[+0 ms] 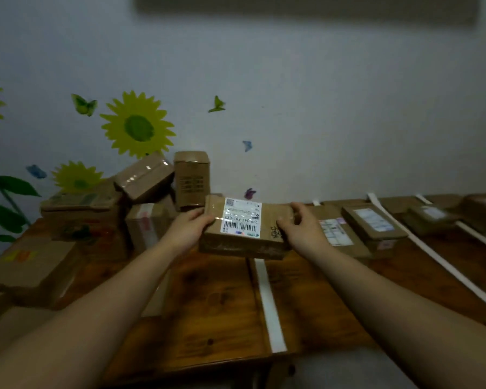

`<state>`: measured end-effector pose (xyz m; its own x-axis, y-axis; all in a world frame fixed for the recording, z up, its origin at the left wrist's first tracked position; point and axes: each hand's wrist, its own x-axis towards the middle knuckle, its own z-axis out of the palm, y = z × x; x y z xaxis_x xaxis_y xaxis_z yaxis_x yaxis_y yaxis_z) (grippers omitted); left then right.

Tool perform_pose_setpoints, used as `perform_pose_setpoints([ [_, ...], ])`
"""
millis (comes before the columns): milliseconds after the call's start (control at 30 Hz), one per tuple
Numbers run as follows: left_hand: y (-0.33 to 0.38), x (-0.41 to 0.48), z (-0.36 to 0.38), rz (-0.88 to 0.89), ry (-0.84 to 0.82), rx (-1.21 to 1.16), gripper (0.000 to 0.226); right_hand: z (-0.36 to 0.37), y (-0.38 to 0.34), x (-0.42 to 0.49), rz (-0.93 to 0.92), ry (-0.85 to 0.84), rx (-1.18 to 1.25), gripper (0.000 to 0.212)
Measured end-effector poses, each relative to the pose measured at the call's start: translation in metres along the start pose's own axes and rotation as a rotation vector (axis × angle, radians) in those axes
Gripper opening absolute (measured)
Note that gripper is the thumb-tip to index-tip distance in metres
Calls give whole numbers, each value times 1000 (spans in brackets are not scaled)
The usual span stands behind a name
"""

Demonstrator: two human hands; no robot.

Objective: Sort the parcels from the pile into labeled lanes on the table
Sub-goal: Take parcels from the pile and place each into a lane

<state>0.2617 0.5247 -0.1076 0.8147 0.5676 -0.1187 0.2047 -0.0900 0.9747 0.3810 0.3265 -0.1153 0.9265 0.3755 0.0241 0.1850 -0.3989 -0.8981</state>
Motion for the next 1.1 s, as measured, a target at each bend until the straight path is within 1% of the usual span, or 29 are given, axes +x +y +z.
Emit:
perform_pose_setpoints([
  [100,-8,6,67,-72,-50,50,18,-49,43,-1,40,-107,-35,78],
  [200,-18,6,123,-136,-62,69,27,-85,79,-7,71,-207,-2,91],
  [267,-22,5,149,-159,-63,72,32,-105,96,-9,79,-211,-21,92],
  [367,-23,9,169,-158,-82,57,35,-128,108,-7,81,-243,23,86],
  [533,-18,30,177,-143,-97,5,40,-136,121,13,46,-165,-13,86],
  [667,-13,57,180,-102,-114,-59,40,-134,116,34,-12,-90,34,68],
  [700,-11,65,182,-93,-119,-69,40,-134,114,41,-25,-68,32,67],
  [800,-3,93,187,-70,-146,-108,40,-137,110,63,-48,-43,10,74],
  [900,1,116,191,-51,-148,-147,37,-136,108,83,-42,-38,26,66],
  [933,2,121,191,-45,-145,-155,37,-134,108,88,-41,-34,32,66],
  [967,3,128,190,-39,-142,-152,38,-131,109,94,-35,-22,31,67],
  [1033,4,140,186,-51,-161,-142,48,-127,112,104,5,21,25,74],
  [1067,4,146,183,-72,-189,-129,54,-125,113,109,33,49,59,72],
  [1100,4,151,181,-98,-230,-98,57,-125,112,113,56,83,121,65],
])
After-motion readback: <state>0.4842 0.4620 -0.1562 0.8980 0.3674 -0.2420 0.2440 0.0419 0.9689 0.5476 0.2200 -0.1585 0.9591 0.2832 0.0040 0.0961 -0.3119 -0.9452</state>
